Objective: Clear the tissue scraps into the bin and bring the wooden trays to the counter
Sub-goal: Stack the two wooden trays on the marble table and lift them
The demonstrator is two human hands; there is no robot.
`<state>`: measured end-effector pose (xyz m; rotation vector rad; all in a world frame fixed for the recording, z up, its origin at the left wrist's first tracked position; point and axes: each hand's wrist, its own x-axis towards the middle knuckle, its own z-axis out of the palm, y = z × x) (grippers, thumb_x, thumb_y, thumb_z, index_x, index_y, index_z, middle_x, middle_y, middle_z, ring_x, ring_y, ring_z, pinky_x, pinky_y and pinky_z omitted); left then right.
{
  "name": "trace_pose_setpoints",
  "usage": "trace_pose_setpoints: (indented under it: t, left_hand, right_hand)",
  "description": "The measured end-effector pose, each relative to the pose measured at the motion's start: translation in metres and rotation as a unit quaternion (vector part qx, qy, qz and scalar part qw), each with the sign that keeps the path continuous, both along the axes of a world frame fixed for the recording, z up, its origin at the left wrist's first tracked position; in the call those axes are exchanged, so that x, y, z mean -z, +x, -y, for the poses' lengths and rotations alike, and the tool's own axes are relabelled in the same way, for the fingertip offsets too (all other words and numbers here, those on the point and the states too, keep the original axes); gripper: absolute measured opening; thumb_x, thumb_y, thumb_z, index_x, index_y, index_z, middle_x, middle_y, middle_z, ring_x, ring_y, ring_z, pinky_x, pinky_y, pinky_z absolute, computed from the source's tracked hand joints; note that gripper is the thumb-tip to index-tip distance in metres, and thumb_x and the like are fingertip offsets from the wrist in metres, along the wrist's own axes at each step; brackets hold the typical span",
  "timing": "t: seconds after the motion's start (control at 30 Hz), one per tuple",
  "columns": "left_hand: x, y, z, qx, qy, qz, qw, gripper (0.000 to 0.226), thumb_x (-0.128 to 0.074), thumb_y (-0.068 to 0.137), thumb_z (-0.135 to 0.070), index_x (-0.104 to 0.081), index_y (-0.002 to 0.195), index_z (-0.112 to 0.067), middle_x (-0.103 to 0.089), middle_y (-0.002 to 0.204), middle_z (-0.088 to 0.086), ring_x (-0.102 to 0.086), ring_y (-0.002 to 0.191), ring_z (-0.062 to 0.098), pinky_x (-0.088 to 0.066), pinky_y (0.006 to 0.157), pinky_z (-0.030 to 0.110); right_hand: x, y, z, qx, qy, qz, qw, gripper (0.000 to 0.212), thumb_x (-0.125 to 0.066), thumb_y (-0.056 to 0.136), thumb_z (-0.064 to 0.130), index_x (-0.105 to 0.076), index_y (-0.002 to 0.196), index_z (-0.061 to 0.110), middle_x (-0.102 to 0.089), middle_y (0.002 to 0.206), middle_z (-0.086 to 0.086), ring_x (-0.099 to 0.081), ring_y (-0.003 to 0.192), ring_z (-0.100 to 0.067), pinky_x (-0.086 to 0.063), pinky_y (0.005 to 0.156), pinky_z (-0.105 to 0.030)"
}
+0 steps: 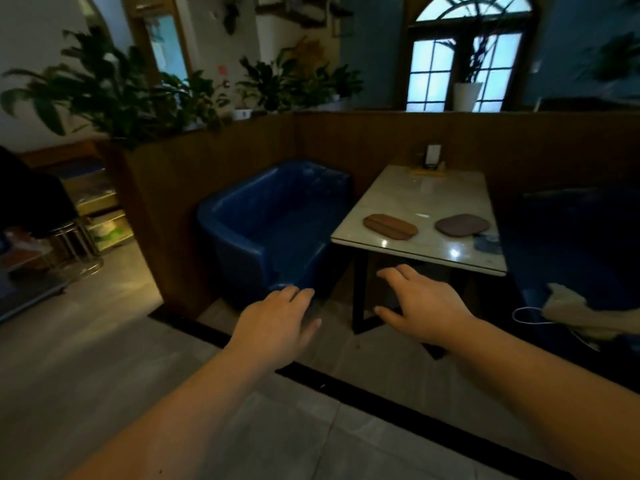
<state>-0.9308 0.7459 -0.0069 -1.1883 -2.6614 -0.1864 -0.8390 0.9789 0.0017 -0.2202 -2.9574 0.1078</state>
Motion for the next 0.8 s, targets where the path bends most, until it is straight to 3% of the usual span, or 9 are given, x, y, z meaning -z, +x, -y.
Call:
trace_pose_setpoints:
  t: [0.3,0.53,0.8]
  left_hand:
    - [0.016,-0.137,-0.129,0.078,0.005,0.011,0.997,0.055,-0.040,0.091,-0.054,-0.036,0.139,-0.025,-0.054,0.130,-0.004,-0.054,0.114,0.016,-0.053,0.081,0.038]
    - [0.017,-0.254,-0.234,0.154,-0.020,0.016,0.988,0.057,-0.038,0.091,-0.056,-0.035,0.138,-0.026,-0.054,0.129,-0.004,-0.053,0.113,0.017,-0.052,0.080,0.037]
    - [0.035,-0.323,-0.359,0.204,-0.027,0.021,0.978,0.051,-0.039,0.089,-0.058,-0.043,0.129,-0.026,-0.058,0.121,-0.003,-0.057,0.106,0.017,-0.052,0.073,0.034]
  right_hand:
    - [0.014,-0.082,-0.123,0.110,0.010,0.002,0.994,0.066,-0.052,0.086,0.059,-0.032,0.142,0.030,-0.050,0.136,0.003,-0.060,0.108,-0.018,-0.046,0.066,-0.029]
    - [0.031,-0.156,-0.197,0.191,0.011,0.041,0.981,0.067,-0.049,0.087,0.061,-0.030,0.143,0.030,-0.046,0.140,0.001,-0.059,0.112,-0.020,-0.050,0.072,-0.033]
    - [0.058,-0.204,-0.293,0.216,0.010,0.074,0.973,0.060,-0.052,0.087,0.056,-0.036,0.136,0.027,-0.051,0.129,-0.001,-0.057,0.109,-0.021,-0.055,0.075,-0.036]
